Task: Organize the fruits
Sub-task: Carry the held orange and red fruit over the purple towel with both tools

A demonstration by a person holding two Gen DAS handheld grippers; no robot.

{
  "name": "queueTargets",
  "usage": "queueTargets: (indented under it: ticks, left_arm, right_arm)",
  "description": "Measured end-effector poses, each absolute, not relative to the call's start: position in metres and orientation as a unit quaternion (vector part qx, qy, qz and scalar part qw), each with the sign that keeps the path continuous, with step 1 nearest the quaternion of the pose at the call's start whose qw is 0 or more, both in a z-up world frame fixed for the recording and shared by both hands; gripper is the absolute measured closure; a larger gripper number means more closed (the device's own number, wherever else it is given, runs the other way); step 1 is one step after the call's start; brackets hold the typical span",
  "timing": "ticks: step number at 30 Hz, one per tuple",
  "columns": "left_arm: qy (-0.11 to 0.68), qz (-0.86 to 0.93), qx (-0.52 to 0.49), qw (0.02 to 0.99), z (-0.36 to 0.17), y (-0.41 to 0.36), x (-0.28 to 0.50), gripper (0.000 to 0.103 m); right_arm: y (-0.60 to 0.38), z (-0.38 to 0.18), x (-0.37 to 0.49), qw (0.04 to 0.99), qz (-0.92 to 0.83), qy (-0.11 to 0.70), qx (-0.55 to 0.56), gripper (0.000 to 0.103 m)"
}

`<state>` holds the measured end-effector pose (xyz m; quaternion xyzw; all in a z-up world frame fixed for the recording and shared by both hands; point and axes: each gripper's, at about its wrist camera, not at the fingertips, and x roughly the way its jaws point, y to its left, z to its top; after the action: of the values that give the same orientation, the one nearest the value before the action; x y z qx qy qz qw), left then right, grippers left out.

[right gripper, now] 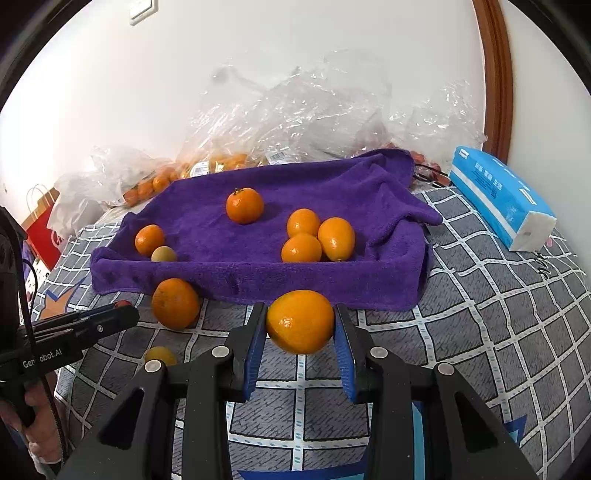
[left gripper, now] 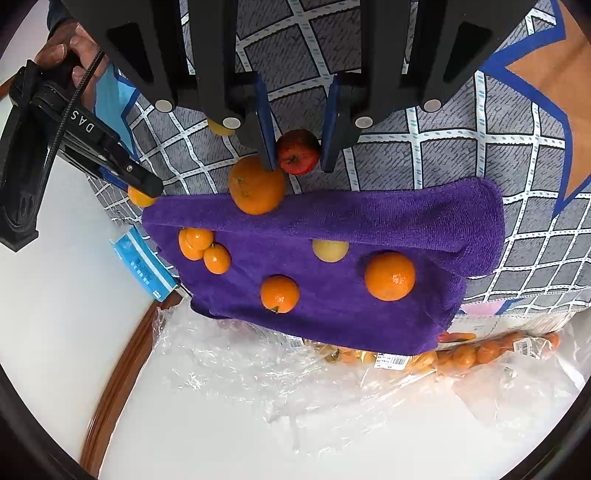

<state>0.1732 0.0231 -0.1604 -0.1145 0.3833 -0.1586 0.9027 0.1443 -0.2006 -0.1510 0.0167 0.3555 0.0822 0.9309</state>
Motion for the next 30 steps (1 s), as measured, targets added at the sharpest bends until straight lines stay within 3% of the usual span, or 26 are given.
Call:
queueTargets:
  ticks: [30]
  left_arm:
    - [0.339,-0.147,-0.135,0.92,-0.146,0.034,0.159,0.08]
  right_arm:
    - [-0.207,-0.148,0.138,0.936,0.078,0.34,0.039,0.068]
